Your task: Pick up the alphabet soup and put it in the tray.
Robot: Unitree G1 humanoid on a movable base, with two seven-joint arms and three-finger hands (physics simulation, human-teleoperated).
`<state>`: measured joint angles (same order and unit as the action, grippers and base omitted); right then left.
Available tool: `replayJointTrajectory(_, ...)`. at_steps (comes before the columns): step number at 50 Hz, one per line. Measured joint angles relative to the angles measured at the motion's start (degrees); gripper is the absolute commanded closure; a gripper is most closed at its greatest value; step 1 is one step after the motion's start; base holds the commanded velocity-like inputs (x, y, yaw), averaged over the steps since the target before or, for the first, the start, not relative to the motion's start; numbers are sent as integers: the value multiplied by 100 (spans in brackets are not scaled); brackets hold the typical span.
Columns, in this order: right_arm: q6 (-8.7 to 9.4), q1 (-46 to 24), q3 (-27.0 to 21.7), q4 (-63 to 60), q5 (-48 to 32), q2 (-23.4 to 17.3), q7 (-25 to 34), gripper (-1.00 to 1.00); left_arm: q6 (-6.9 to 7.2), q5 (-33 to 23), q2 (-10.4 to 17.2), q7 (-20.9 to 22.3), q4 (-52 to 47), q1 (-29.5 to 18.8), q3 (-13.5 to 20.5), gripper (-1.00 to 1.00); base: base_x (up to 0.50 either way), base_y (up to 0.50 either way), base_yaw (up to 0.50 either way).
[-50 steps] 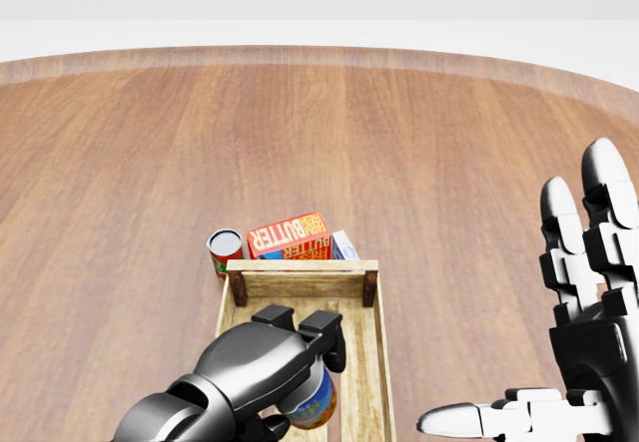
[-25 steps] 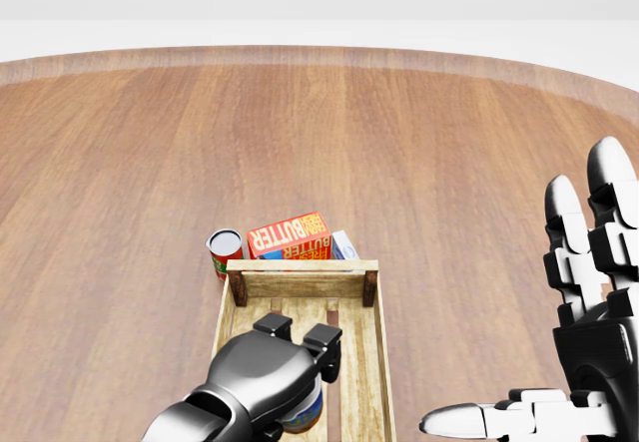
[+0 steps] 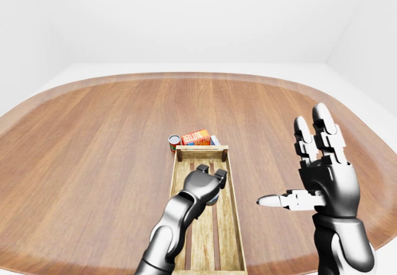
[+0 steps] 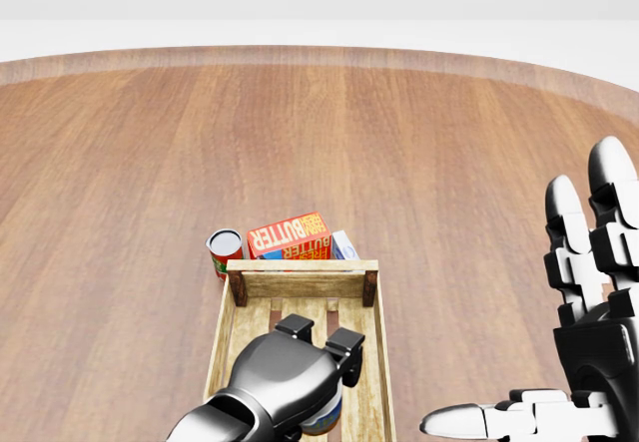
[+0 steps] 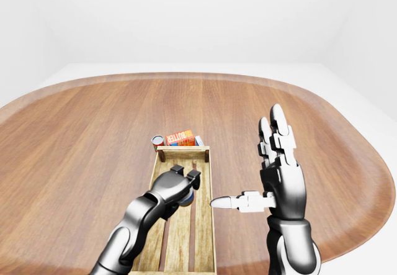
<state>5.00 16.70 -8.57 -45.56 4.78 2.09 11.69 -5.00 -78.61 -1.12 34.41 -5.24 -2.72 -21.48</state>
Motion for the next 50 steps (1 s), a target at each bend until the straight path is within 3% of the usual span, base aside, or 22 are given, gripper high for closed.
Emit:
replayJointTrajectory(10,0,5,-41,-50,34,6,18,-100,0,-109,-21,-127,183,-33,-46,90,0,0,0)
replayJointTrajectory(11,0,6,-44,-53,37,7,20,-100,0,-117,-23,-138,198,-37,-47,68,0,0,0)
replayJointTrajectory(12,0,6,-47,-55,38,8,22,-100,0,-125,-26,-151,211,-42,-47,-76,0,0,0)
replayJointTrajectory(13,0,6,-50,-57,39,10,23,-100,0,-148,-29,-166,220,-48,-46,-100,0,0,0)
replayJointTrajectory(33,0,15,-18,-76,23,14,28,-100,0,-375,-23,-248,97,-8,-55,-100,0,0,0)
replayJointTrajectory(44,0,-1,1,-34,11,4,11,-100,0,239,-86,559,-814,-108,141,-100,0,0,0)
replayJointTrajectory(50,0,-13,26,5,-6,-5,1,-100,0,727,-49,559,-1480,-219,353,-100,0,0,0)
